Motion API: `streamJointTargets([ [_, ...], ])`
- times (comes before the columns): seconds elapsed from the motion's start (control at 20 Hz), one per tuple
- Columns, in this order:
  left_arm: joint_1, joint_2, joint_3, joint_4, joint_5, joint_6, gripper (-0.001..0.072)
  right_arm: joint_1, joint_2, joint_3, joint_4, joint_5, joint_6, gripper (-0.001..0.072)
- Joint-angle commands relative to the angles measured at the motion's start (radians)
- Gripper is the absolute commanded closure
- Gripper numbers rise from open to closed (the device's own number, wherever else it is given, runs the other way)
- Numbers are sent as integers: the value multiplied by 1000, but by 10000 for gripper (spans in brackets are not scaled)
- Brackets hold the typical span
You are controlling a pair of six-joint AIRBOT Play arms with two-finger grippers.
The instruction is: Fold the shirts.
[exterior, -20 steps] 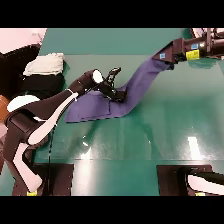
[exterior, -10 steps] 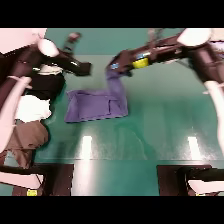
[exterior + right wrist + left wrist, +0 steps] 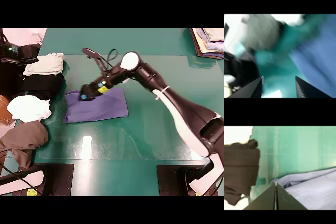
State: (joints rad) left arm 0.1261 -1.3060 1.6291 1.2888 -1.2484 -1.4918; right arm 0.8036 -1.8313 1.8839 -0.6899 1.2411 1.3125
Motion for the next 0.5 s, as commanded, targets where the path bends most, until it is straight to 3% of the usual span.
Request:
streamJointTargets([
  [0.0, 19, 15, 0, -55, -31, 8, 684, -121, 100, -221, -98, 43, 14, 270],
  [0.2, 19, 14, -1, -94, -35, 8, 684, -339, 248, -536, -172, -35, 75, 238],
  [0.25, 19, 14, -1, -104, -34, 8, 684, -385, 264, -597, -167, -63, 75, 86],
  [0.3, 19, 14, -1, -108, -33, 8, 684, -421, 267, -637, -164, -82, 75, 45],
  [0.45, 19, 14, -1, -110, -25, 8, 684, -458, 217, -689, -101, -131, 62, 48],
])
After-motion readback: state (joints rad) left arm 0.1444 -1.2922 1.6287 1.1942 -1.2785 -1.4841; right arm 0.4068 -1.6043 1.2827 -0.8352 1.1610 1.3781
